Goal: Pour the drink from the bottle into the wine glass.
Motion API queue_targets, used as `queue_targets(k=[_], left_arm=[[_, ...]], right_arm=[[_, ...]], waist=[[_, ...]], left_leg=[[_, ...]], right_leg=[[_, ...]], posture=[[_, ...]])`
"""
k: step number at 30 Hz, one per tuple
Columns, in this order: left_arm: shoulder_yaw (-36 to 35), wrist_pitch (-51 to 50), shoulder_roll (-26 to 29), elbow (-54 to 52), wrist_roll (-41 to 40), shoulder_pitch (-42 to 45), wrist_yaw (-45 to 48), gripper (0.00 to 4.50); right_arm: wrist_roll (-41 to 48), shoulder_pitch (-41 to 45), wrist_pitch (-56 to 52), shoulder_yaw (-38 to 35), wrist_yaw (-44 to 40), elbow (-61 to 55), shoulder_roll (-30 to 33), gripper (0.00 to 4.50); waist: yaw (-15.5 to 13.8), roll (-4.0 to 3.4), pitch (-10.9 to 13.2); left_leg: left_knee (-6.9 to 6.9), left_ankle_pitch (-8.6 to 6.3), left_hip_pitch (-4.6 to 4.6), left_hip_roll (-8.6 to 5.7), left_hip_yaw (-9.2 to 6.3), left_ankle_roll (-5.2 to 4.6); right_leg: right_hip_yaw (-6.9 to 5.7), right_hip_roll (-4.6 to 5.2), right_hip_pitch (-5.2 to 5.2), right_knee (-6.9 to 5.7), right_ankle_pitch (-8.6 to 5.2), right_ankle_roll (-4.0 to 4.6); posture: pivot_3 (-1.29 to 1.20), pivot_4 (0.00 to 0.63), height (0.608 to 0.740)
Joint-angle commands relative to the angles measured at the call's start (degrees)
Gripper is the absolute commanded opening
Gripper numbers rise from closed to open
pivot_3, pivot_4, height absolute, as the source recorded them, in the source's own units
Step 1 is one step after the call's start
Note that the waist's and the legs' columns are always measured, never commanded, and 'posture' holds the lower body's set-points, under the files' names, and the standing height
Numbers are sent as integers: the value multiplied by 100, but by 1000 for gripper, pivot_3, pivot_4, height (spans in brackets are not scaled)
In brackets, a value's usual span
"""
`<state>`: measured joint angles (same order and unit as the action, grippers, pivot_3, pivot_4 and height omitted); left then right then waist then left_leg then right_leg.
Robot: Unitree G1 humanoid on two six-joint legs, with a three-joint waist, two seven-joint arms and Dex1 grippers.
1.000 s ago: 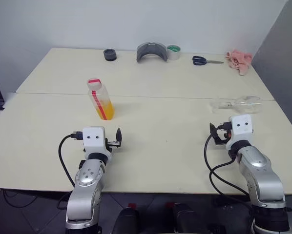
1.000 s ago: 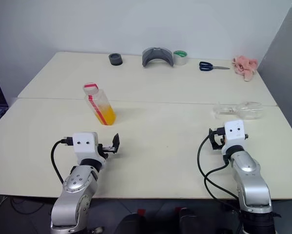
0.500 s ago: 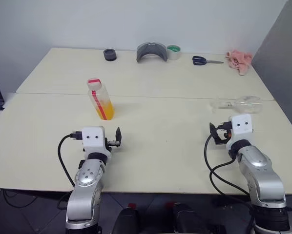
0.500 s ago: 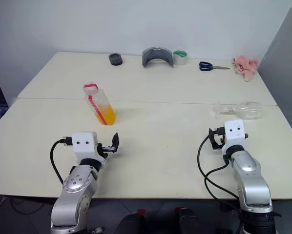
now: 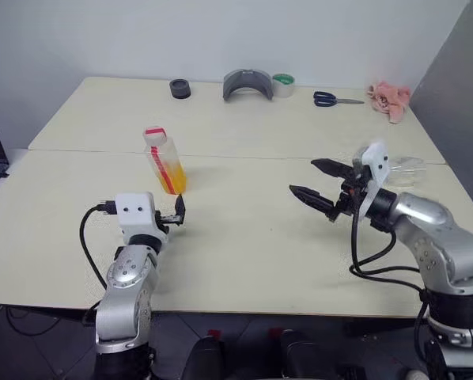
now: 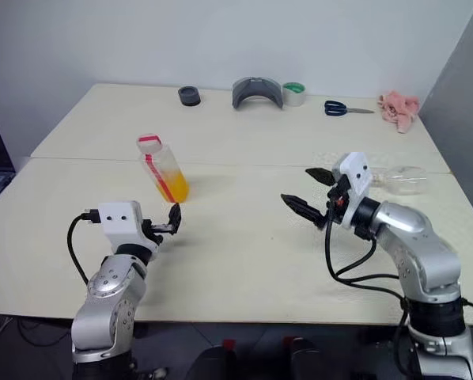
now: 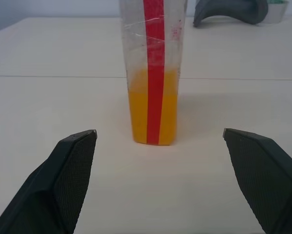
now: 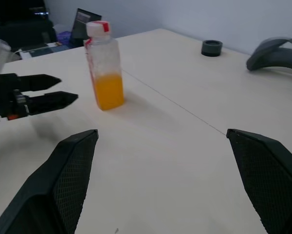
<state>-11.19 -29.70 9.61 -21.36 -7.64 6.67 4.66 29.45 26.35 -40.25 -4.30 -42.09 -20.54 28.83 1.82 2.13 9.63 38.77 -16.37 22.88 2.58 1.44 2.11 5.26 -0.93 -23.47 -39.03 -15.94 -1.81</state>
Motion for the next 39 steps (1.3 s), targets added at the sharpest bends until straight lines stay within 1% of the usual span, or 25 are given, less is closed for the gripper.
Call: queue_targets(k=[1,15,20,28,39], left_arm=[[-39,145,23,7,-128,229,58,4491],[-176,339,164,224,-92,437,-37,4491],[-213,393,242,465,-193,567,97,4491],[-292,606,378,1000,-234,1049,219,4491],[-332,747,600,1343,-300,1331,329,4491]], right_arm=[[233,186,-5,87,-184,-24,33,4500],[438,364,31,218,-269,55,33,4500],[473,402,-15,254,-244,42,0,4500],[504,465,-55,279,-224,56,-42,4500],[531,499,-84,288,-150,40,-62,4500]], waist=[[0,0,0],[-1,0,0],[-3,0,0],[-3,0,0],[-7,0,0]], left_leg=[[0,0,0,0,-1,0],[0,0,1,2,-1,0],[0,0,1,2,-1,0],[0,0,1,1,-1,0],[0,0,2,2,-3,1]], right_leg=[[-2,0,0,0,0,0],[-1,3,0,0,0,0],[-1,3,0,0,0,0],[-3,3,0,0,0,0],[-5,5,-1,-1,0,1]], posture=[[0,150,740],[0,150,740],[0,150,740],[0,150,740],[0,150,740]])
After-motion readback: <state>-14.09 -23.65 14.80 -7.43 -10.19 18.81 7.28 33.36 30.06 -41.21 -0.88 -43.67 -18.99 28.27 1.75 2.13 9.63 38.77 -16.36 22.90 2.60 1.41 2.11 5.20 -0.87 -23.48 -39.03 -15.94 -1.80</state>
